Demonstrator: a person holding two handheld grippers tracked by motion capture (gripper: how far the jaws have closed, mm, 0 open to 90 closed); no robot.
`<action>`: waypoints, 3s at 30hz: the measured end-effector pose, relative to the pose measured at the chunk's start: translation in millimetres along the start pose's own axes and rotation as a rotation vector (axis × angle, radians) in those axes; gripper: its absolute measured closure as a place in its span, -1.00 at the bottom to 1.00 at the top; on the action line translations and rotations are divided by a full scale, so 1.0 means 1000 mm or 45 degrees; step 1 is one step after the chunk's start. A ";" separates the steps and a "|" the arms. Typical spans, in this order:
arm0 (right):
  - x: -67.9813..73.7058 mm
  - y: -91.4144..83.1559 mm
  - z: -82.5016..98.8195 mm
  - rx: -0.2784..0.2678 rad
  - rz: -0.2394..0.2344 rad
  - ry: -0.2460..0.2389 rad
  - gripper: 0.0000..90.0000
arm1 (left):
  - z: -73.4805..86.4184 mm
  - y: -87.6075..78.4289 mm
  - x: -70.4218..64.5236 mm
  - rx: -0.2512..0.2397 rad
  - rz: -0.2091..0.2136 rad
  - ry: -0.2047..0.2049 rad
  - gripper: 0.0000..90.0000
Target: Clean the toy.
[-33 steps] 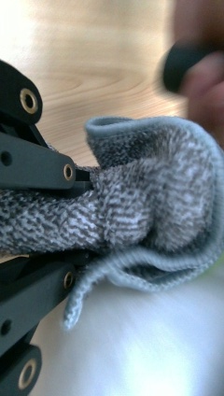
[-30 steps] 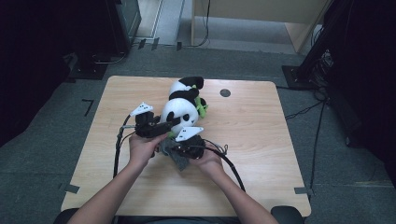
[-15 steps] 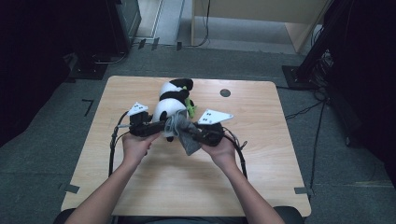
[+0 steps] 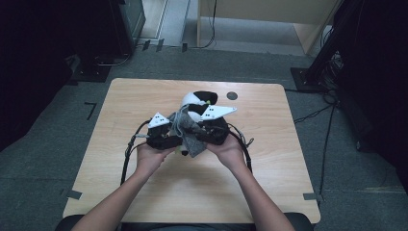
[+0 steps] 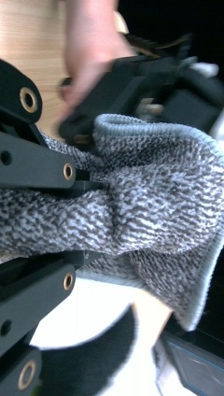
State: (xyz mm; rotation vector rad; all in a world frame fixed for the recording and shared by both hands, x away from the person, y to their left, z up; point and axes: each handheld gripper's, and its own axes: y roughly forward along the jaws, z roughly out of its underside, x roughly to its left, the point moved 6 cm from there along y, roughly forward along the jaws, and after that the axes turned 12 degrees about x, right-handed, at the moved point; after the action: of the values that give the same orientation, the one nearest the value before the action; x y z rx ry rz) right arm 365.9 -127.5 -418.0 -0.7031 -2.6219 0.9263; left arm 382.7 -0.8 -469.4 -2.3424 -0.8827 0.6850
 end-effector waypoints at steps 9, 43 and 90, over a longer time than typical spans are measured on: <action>-0.011 0.016 0.022 0.112 -0.052 0.063 0.75 | -0.003 -0.013 0.018 -0.049 -0.007 -0.024 -0.02; -0.097 -0.002 0.064 -0.139 0.261 0.494 0.75 | 0.000 -0.044 0.004 -0.151 0.209 -0.029 0.07; -0.013 -0.002 0.004 -0.333 0.036 0.211 0.74 | -0.011 -0.043 0.032 -0.297 -0.005 -0.073 0.05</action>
State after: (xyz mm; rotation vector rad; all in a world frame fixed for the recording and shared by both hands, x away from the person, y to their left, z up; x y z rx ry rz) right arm 374.5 -137.6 -420.8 -0.8413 -2.6143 0.5107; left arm 391.9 45.9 -442.9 -2.5356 -1.0412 0.6821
